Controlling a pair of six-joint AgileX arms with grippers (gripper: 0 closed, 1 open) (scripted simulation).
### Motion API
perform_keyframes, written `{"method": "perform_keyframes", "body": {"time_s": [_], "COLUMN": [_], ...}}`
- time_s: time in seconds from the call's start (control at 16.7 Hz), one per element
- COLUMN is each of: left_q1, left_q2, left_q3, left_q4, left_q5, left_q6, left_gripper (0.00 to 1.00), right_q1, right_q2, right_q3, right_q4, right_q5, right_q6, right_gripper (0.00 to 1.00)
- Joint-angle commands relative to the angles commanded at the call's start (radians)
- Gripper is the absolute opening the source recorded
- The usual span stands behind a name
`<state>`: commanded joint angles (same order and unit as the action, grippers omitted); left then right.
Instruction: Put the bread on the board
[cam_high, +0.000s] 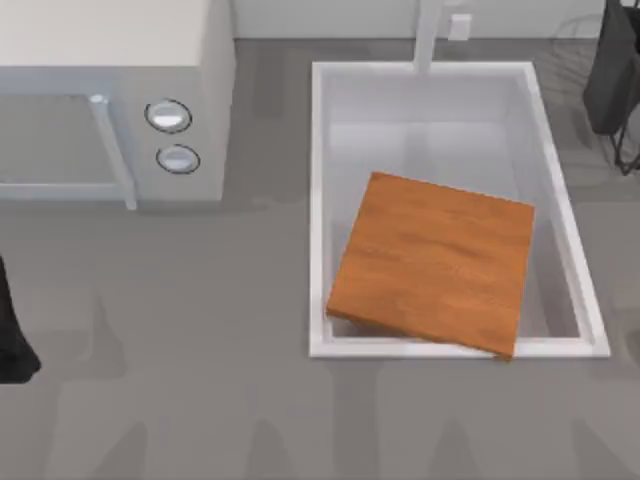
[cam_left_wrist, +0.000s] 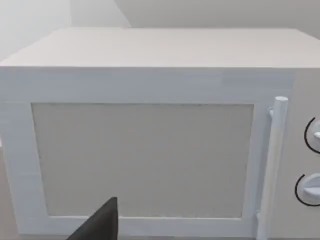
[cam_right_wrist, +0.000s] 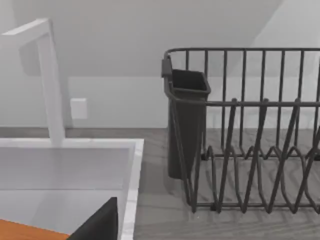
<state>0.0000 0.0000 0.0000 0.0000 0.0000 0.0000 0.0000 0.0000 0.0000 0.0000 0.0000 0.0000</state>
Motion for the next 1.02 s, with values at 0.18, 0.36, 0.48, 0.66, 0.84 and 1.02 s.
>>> {"method": "perform_keyframes", "body": {"time_s": [0.18,0.36,0.48,0.66,0.84,1.02], "left_q1": [0.000,0.000,0.000,0.000,0.000,0.000], "left_q2": [0.000,0.000,0.000,0.000,0.000,0.000], "left_q3": [0.000,0.000,0.000,0.000,0.000,0.000], "left_q4": [0.000,0.000,0.000,0.000,0.000,0.000], "left_q5": [0.000,0.000,0.000,0.000,0.000,0.000], "left_q6": [0.000,0.000,0.000,0.000,0.000,0.000], "left_gripper": [1.00,1.00,1.00,1.00,1.00,1.00], "right_q1": [-0.001,-0.009,-0.017,-0.029,-0.044,-0.059], "right_q2": [0.011,0.106,0.223,0.475,0.789,1.104], "right_q3": [0.011,0.099,0.195,0.370,0.561,0.751], "right_q4": [-0.008,-0.075,-0.150,-0.297,-0.469,-0.643], "right_q5": [0.001,0.002,0.003,0.002,0.001,0.000], "right_q6": [-0.002,-0.014,-0.028,-0.053,-0.079,-0.106], "right_gripper": [1.00,1.00,1.00,1.00,1.00,1.00]}}
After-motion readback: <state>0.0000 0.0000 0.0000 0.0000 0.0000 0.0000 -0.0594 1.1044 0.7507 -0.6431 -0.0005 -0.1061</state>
